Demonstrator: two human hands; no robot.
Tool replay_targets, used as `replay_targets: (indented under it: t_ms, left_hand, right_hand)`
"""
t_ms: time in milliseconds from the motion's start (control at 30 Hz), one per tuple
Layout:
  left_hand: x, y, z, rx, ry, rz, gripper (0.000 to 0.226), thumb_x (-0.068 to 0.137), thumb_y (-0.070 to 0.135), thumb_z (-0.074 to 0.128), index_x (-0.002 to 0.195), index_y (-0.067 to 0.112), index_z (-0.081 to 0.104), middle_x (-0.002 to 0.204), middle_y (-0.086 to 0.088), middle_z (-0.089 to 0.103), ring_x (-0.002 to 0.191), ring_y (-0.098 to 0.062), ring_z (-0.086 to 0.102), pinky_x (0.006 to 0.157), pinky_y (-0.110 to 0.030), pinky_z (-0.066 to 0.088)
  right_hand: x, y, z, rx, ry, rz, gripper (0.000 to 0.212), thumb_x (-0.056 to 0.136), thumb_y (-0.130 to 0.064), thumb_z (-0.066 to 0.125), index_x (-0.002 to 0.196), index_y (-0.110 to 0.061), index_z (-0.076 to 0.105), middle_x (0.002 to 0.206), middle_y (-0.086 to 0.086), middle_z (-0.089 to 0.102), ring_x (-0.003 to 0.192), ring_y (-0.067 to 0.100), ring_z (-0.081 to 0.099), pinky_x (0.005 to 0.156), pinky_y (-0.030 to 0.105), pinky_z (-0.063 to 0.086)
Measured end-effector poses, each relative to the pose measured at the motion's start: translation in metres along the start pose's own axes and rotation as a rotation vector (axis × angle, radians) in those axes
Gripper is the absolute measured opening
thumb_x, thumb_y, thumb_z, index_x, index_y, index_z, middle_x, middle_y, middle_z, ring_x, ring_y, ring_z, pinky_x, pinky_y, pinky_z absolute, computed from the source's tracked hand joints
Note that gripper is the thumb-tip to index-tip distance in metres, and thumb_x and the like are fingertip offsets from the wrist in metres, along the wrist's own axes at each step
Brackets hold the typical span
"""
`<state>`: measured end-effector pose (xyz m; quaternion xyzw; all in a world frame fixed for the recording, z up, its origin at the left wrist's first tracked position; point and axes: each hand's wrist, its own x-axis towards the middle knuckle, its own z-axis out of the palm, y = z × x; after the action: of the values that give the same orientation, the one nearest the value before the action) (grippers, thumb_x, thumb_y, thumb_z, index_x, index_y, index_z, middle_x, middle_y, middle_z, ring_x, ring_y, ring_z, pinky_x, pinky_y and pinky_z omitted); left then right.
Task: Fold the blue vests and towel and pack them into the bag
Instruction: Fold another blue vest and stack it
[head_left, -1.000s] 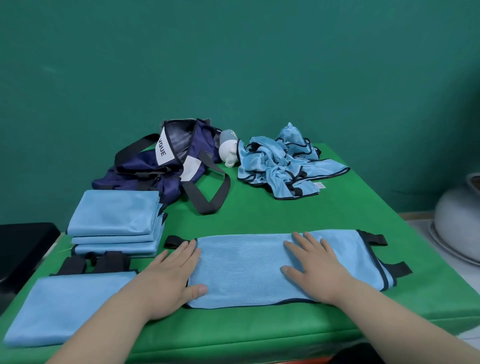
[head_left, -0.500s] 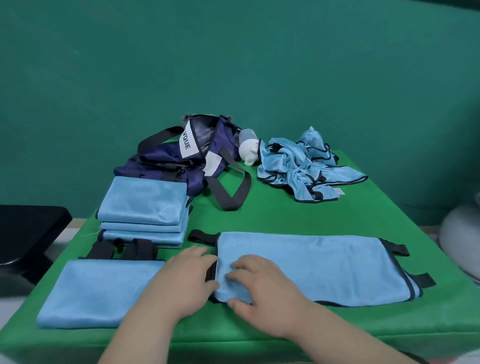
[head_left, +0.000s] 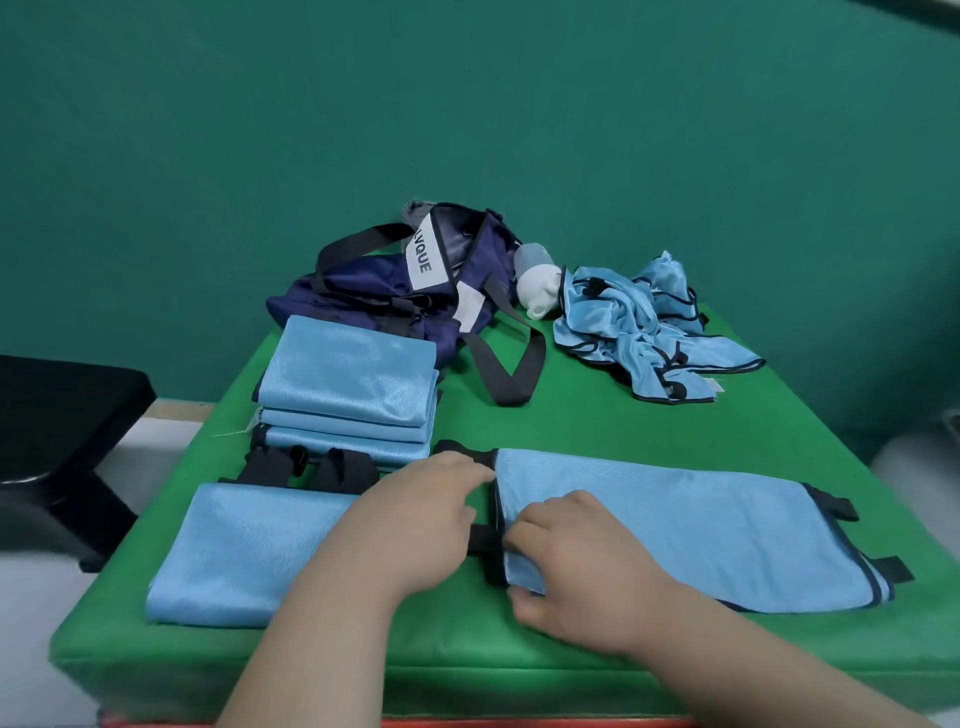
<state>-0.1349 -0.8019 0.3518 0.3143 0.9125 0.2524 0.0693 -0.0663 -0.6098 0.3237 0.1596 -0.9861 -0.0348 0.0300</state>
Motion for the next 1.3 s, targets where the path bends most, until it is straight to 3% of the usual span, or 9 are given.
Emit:
replay_targets:
  t_ms: [167,433,667,833,967,1067,1167,1233,1300]
  left_hand:
    - [0.002,-0.003,0.000,-0.056,0.007,0.002,0.046,0.101,0.023,0.044,0.143,0.041,0.043,0.149,0.026,0.036,0.131,-0.003,0.042,0.103,-0.030,0.041]
    - [0.000,-0.007,-0.006,-0.079,0.016,-0.020,0.045,0.101,0.023,0.043,0.142,0.041,0.044,0.148,0.024,0.038,0.130,-0.004,0.043,0.103,-0.031,0.042]
    - [0.002,-0.008,-0.001,-0.099,-0.026,0.020,0.050,0.098,0.018,0.046,0.143,0.039,0.045,0.147,0.024,0.039,0.132,-0.003,0.042,0.106,-0.029,0.039]
    - [0.004,-0.004,0.004,-0.078,-0.149,0.140,0.074,0.082,0.001,0.047,0.148,0.035,0.041,0.156,0.021,0.029,0.146,0.001,0.017,0.116,-0.015,0.014]
    - [0.005,0.002,0.011,-0.100,-0.228,0.211,0.087,0.074,-0.007,0.041,0.149,0.037,0.038,0.161,0.021,0.020,0.149,0.003,0.004,0.121,-0.019,0.008]
    - [0.007,0.004,0.018,-0.105,-0.273,0.213,0.083,0.076,-0.007,0.044,0.148,0.035,0.042,0.156,0.023,0.030,0.147,0.002,0.014,0.115,-0.010,0.009]
    - [0.009,0.003,0.027,-0.083,-0.328,0.192,0.074,0.071,0.006,0.056,0.135,0.044,0.052,0.135,0.027,0.049,0.133,-0.005,0.041,0.113,-0.024,0.032]
    - [0.011,0.002,0.032,-0.046,-0.336,0.200,0.066,0.068,0.024,0.063,0.129,0.047,0.053,0.123,0.029,0.053,0.121,-0.007,0.046,0.108,-0.032,0.039]
    - [0.012,0.004,0.035,-0.014,-0.317,0.208,0.062,0.068,0.039,0.068,0.129,0.043,0.055,0.120,0.027,0.053,0.119,-0.007,0.045,0.109,-0.031,0.036]
  right_hand:
    - [0.014,-0.010,-0.006,-0.142,0.022,-0.052,0.019,0.061,-0.043,0.053,0.065,-0.025,0.051,0.057,-0.007,0.049,0.047,0.020,0.047,0.058,0.031,0.042]
    - [0.021,-0.016,-0.005,-0.143,0.102,-0.008,0.015,0.055,-0.038,0.061,0.061,-0.028,0.051,0.053,-0.008,0.046,0.041,0.018,0.043,0.053,0.028,0.037]
    - [0.001,-0.010,-0.009,0.169,0.121,0.114,0.014,0.066,-0.040,0.051,0.067,-0.029,0.057,0.058,-0.012,0.052,0.052,0.010,0.046,0.063,0.026,0.044]
    - [-0.026,-0.004,-0.022,0.384,0.082,0.185,0.025,0.070,-0.044,0.047,0.080,-0.028,0.063,0.064,-0.022,0.048,0.076,0.010,0.049,0.074,0.009,0.030]
    - [-0.048,0.005,-0.032,0.530,0.076,0.222,0.015,0.070,-0.037,0.055,0.082,-0.031,0.061,0.078,-0.015,0.063,0.081,0.009,0.056,0.077,0.021,0.044]
    - [-0.061,0.008,-0.044,0.641,0.115,0.271,0.007,0.073,-0.027,0.063,0.080,-0.030,0.063,0.078,-0.012,0.066,0.075,0.007,0.059,0.064,0.013,0.041]
    - [-0.068,0.010,-0.053,0.791,0.125,0.353,0.013,0.081,-0.004,0.067,0.076,-0.016,0.064,0.055,-0.014,0.059,0.045,0.003,0.052,0.046,0.011,0.035]
    - [-0.071,0.014,-0.054,0.848,0.156,0.412,0.013,0.081,-0.007,0.065,0.075,-0.018,0.063,0.052,-0.010,0.058,0.035,0.009,0.044,0.039,0.023,0.032]
    - [-0.072,0.019,-0.053,0.846,0.234,0.441,0.002,0.075,-0.025,0.064,0.074,-0.025,0.063,0.066,-0.002,0.066,0.047,0.024,0.055,0.048,0.037,0.043]
